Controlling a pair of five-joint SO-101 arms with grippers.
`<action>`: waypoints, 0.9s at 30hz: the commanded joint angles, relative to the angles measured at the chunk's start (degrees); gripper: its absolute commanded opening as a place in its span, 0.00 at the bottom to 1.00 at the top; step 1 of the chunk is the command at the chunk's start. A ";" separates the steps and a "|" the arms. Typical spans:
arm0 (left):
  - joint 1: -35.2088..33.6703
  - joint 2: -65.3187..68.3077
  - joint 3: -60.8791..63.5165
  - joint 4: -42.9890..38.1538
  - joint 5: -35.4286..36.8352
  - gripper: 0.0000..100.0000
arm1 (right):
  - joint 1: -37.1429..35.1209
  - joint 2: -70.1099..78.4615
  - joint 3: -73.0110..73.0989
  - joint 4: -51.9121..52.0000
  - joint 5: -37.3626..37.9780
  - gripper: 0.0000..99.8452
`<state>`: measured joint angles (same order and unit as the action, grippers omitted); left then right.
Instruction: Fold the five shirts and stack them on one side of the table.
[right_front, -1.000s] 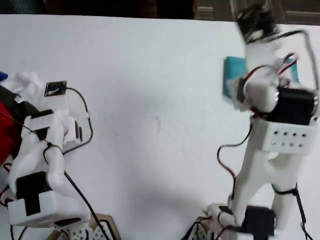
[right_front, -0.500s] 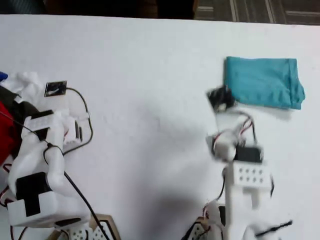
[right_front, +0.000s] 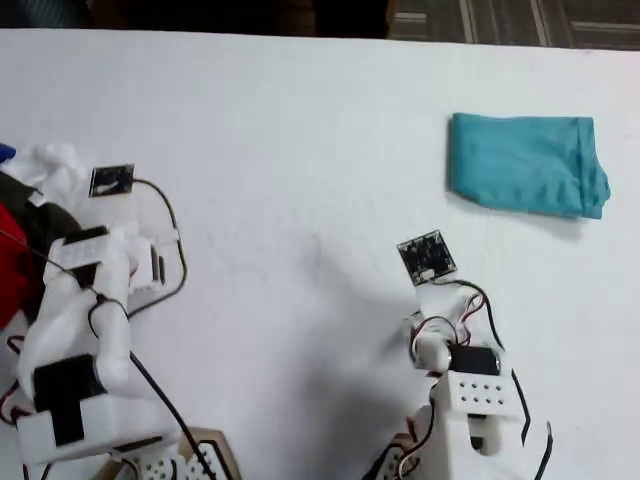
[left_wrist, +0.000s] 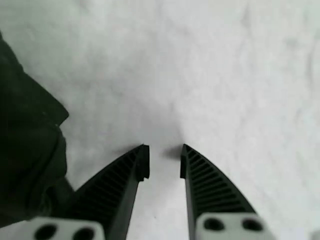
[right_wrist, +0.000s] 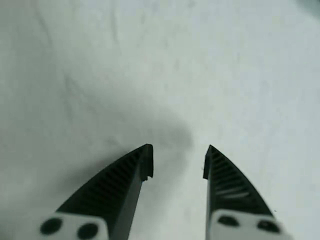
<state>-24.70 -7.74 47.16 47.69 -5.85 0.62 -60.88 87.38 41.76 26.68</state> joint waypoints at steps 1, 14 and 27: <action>-1.32 -12.92 2.51 3.16 -0.79 0.13 | -0.22 -1.45 -0.18 -1.10 -0.44 0.17; -26.99 -35.08 1.19 12.04 -23.30 0.17 | -0.22 -1.36 -0.18 -1.10 -0.44 0.17; -31.38 4.22 -36.88 12.48 -23.38 0.24 | -0.22 -1.27 -0.18 -1.01 -0.44 0.17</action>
<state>-55.38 -11.16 19.56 60.09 -28.97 0.62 -60.88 87.38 41.76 26.68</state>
